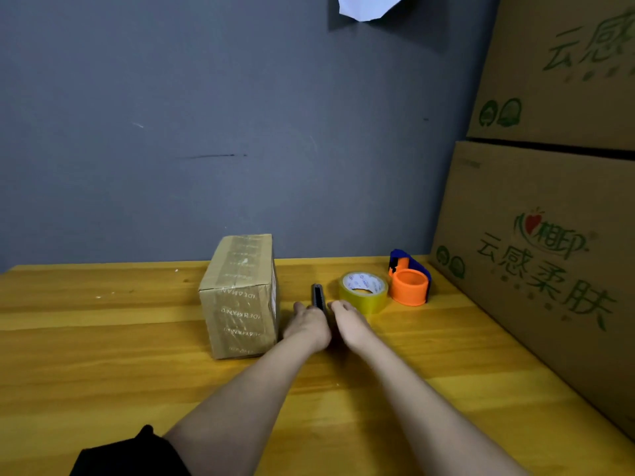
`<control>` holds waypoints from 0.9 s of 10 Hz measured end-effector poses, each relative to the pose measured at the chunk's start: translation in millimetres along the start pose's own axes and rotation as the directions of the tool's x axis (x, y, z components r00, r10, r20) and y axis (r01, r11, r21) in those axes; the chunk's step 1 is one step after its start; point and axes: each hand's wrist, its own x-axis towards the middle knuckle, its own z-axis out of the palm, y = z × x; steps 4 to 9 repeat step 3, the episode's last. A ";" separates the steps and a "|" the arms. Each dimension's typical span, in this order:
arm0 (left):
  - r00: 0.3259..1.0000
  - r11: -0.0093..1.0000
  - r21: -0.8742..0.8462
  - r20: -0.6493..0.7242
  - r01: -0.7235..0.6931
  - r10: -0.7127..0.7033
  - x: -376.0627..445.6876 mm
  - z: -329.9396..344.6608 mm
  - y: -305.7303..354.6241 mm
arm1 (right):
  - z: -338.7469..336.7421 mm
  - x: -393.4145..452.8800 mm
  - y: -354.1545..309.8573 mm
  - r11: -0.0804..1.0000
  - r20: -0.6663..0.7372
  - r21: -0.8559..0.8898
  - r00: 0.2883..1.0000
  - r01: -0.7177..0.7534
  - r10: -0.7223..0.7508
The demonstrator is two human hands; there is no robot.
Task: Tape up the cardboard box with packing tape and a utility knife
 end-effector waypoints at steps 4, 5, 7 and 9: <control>0.978 0.977 -0.072 -0.079 -0.200 0.195 -14.7 -47.7 8.1 | -32.5 -14.9 -8.3 0.957 0.016 -0.289 1.000 0.014 -0.010; 0.978 0.977 -0.072 -0.079 -0.200 0.195 -14.7 -47.7 8.1 | -32.5 -14.9 -8.3 0.957 0.016 -0.289 1.000 0.014 -0.010; 0.978 0.977 -0.072 -0.079 -0.200 0.195 -14.7 -47.7 8.1 | -32.5 -14.9 -8.3 0.957 0.016 -0.289 1.000 0.014 -0.010; 0.978 0.977 -0.072 -0.079 -0.200 0.195 -14.7 -47.7 8.1 | -32.5 -14.9 -8.3 0.957 0.016 -0.289 1.000 0.014 -0.010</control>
